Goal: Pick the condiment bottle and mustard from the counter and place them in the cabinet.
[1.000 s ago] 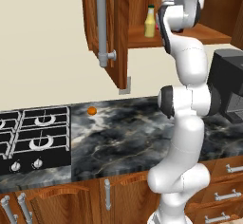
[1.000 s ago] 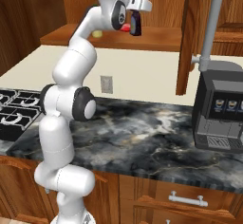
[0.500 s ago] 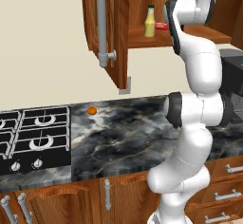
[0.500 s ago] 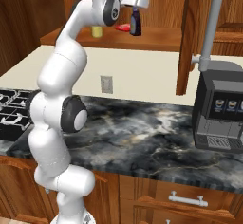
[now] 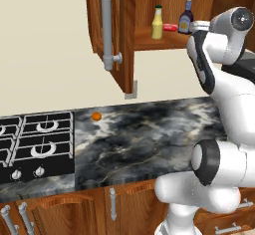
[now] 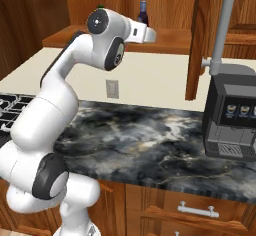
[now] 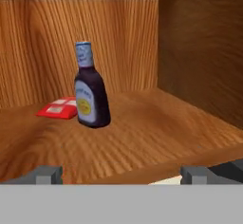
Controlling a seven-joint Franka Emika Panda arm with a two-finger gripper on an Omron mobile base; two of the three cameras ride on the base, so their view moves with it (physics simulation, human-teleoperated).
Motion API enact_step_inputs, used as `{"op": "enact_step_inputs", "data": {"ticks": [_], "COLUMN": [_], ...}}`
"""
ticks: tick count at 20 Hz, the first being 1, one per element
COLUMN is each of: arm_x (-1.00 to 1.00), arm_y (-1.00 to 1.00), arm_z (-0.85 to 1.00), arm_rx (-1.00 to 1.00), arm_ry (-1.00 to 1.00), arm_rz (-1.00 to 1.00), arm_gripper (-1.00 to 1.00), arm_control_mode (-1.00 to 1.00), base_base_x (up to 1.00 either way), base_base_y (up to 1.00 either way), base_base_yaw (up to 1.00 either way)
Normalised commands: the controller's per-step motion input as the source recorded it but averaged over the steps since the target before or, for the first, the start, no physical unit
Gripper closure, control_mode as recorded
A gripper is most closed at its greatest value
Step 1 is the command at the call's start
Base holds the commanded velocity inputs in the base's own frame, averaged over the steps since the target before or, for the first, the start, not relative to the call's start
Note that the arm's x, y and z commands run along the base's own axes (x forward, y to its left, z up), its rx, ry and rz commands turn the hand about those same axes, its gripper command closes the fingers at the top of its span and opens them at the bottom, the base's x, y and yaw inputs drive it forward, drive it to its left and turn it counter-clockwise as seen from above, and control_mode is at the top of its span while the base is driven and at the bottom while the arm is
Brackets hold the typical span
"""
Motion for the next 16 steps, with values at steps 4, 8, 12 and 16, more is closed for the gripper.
{"op": "enact_step_inputs", "data": {"ticks": [4,8,12,16], "arm_x": [-1.0,-1.0,-1.0,-1.0], "arm_y": [-0.04,-0.03,0.0,0.0], "arm_z": [-1.0,-1.0,-1.0,-1.0], "arm_rx": [-0.06,-0.08,-0.09,-0.09], "arm_ry": [-0.02,0.0,0.0,-0.03], "arm_rz": [0.1,0.09,0.07,0.05], "arm_gripper": [-1.0,-1.0,-1.0,-1.0], "arm_control_mode": [-1.0,-1.0,-1.0,-1.0], "base_base_x": [0.0,0.0,0.0,0.0], "base_base_y": [0.0,0.0,0.0,0.0], "base_base_yaw": [0.0,0.0,0.0,0.0]}}
